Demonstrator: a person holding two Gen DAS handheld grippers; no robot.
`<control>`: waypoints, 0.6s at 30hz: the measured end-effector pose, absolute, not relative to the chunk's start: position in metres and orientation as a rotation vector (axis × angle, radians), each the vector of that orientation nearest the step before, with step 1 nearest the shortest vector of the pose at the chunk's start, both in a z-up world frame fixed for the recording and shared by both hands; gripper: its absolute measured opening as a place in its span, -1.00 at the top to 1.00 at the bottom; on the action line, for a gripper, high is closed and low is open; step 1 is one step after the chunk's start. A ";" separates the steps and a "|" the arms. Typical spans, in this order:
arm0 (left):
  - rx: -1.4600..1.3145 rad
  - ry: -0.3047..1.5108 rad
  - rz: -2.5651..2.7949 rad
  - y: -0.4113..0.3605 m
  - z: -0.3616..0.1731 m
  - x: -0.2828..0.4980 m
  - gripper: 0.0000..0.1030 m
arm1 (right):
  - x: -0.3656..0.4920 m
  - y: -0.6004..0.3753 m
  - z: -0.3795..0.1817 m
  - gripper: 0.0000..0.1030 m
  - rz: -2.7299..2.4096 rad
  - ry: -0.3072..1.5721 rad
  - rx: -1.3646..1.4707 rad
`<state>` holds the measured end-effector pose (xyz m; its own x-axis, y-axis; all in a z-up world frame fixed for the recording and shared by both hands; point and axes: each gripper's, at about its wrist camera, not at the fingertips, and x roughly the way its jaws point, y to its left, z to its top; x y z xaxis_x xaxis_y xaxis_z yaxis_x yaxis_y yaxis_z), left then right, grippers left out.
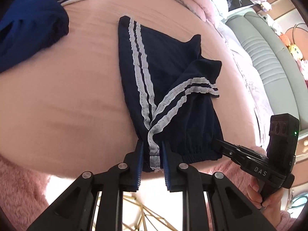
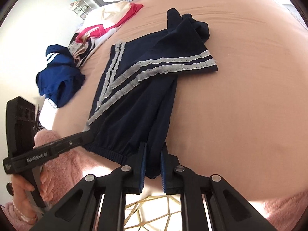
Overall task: Fold clothes
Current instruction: 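Grasp the lace-trimmed side edge with the left gripper and fold it over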
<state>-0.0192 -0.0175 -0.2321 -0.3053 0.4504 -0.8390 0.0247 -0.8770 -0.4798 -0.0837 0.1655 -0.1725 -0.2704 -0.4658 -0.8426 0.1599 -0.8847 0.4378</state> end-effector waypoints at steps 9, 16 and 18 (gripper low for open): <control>-1.594 -0.368 2.372 -0.025 -0.193 -0.030 0.45 | -0.083 0.196 -0.141 0.52 -2.341 -0.427 1.470; -1.360 -0.060 2.282 0.059 -0.177 -0.085 0.45 | -0.146 0.225 -0.172 0.30 -2.427 -0.293 1.662; -1.352 0.002 2.252 0.086 -0.183 -0.099 0.45 | -0.156 0.223 -0.180 0.30 -2.402 -0.208 1.675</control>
